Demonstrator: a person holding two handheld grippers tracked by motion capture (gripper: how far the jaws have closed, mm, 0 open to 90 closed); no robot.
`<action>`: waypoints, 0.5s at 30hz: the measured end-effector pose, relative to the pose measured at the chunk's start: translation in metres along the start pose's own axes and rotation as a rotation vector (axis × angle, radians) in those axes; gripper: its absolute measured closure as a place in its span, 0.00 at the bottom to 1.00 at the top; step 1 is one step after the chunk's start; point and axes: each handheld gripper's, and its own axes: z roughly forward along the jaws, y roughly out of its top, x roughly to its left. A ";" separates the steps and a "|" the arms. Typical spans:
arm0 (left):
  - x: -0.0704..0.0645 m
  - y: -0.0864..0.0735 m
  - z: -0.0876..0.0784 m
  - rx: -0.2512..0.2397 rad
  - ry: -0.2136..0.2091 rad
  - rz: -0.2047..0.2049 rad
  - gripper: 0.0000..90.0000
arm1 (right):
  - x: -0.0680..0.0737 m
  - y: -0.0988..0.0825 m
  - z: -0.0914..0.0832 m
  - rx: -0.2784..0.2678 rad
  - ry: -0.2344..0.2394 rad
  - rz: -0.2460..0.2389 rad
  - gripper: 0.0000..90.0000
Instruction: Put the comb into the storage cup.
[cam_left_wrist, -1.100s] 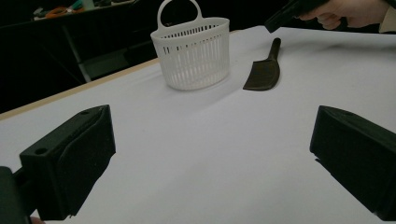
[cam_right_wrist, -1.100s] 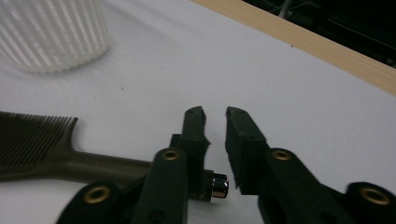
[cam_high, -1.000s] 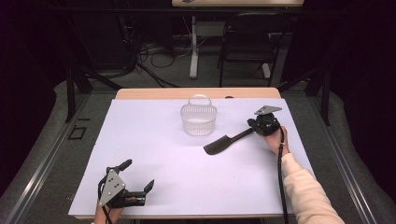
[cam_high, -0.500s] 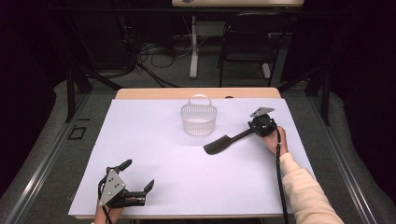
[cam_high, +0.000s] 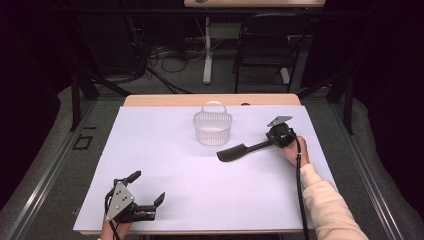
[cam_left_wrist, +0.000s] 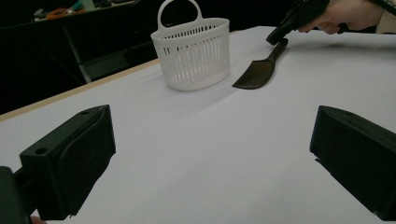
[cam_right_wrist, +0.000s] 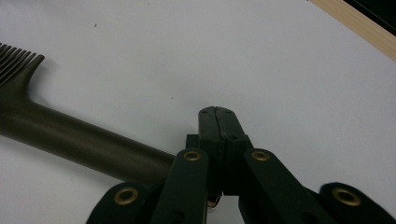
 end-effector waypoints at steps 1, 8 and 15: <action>0.000 0.000 0.000 -0.001 -0.001 -0.001 0.00 | 0.000 0.000 0.000 0.001 0.002 0.000 1.00; 0.000 0.000 0.000 -0.001 0.000 0.001 0.00 | 0.000 -0.001 0.000 0.018 0.015 0.000 1.00; 0.000 0.000 0.000 0.000 0.001 0.002 0.00 | 0.001 -0.001 0.001 0.033 0.018 0.000 1.00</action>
